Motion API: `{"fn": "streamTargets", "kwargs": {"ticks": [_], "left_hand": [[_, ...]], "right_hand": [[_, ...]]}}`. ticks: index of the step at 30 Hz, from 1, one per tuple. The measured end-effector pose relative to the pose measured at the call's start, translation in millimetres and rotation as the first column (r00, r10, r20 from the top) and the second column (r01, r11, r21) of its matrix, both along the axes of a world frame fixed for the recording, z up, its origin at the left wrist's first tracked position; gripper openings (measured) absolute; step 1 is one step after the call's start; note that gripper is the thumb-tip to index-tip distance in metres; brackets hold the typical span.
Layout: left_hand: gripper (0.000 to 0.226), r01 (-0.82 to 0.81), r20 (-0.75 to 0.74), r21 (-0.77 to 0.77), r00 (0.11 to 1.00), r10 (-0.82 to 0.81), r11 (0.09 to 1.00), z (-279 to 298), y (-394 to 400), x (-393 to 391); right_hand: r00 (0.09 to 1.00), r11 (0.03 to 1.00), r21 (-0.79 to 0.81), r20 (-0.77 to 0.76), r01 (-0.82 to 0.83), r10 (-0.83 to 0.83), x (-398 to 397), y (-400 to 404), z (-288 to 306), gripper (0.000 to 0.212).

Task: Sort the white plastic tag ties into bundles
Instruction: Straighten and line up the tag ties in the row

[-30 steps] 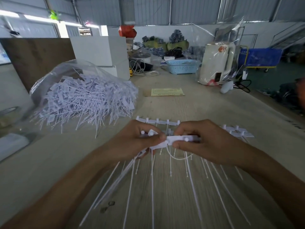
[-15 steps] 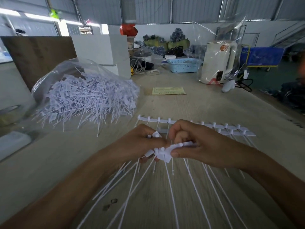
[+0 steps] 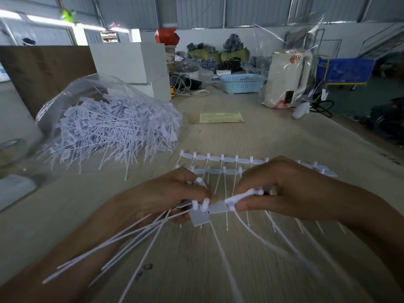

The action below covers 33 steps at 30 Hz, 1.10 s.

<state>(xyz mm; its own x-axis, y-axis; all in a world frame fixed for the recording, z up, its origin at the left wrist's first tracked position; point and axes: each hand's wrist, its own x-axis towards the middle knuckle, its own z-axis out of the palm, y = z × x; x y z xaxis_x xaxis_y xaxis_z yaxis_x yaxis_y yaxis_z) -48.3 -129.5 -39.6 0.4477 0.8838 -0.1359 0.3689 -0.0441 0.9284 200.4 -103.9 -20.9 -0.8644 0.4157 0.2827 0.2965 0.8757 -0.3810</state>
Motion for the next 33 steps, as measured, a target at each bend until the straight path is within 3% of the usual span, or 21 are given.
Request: {"fn": "streamTargets", "kwargs": {"ticks": [2, 5, 9, 13, 16, 20, 23, 25, 27, 29, 33], "left_hand": [[0.016, 0.074, -0.098, 0.063, 0.993, -0.068, 0.995, 3, -1, -4], [0.036, 0.006, -0.200, 0.237, 0.979, 0.042, 0.972, -4, 6, -7], [0.047, -0.019, -0.165, 0.382, 0.982, 0.089, 0.924, -7, 8, 10], [0.038, -0.173, -0.009, 0.347, 0.982, 0.187, 0.922, -9, 10, 11], [0.036, -0.167, 0.004, 0.327, 0.984, 0.175, 0.930, -9, 8, 17], [0.035, -0.132, 0.008, 0.392, 0.990, 0.140, 0.910, -11, 6, 27], [0.021, -0.159, 0.050, 0.379, 0.987, 0.152, 0.912, -11, 8, 24], [0.023, -0.194, 0.070, 0.384, 0.981, 0.181, 0.903, -13, 13, 18], [0.025, -0.238, 0.083, 0.395, 0.971, 0.224, 0.887, -17, 17, 13], [0.020, -0.224, 0.071, 0.405, 0.974, 0.213, 0.887, -20, 17, 12], [0.014, -0.218, 0.107, 0.372, 0.976, 0.192, 0.902, -21, 19, 9]], "right_hand": [[0.996, 0.958, -0.286, 0.074, -0.023, 0.046, 16, 4, 8, 0.012], [0.998, 0.899, -0.438, 0.051, 0.002, 0.022, 29, 12, 13, 0.018], [0.998, 0.898, -0.435, 0.004, 0.059, -0.064, -2, 10, -15, 0.010], [0.964, 0.880, -0.450, -0.126, 0.155, -0.234, -18, 12, -30, 0.030], [0.942, 0.903, -0.369, -0.158, 0.220, -0.295, -23, 14, -32, 0.031], [0.941, 0.921, -0.331, -0.191, 0.205, -0.278, -27, 12, -35, 0.027], [0.941, 0.907, -0.402, -0.239, 0.128, -0.239, -22, 12, -28, 0.028], [0.953, 0.912, -0.375, -0.174, 0.167, -0.246, -14, 16, -21, 0.022], [0.970, 0.930, -0.291, -0.023, 0.224, -0.241, -9, 18, -20, 0.002], [0.976, 0.933, -0.289, 0.039, 0.216, -0.214, -9, 17, -24, 0.016], [0.971, 0.932, -0.319, -0.108, 0.170, -0.215, -7, 15, -23, 0.013]]}}
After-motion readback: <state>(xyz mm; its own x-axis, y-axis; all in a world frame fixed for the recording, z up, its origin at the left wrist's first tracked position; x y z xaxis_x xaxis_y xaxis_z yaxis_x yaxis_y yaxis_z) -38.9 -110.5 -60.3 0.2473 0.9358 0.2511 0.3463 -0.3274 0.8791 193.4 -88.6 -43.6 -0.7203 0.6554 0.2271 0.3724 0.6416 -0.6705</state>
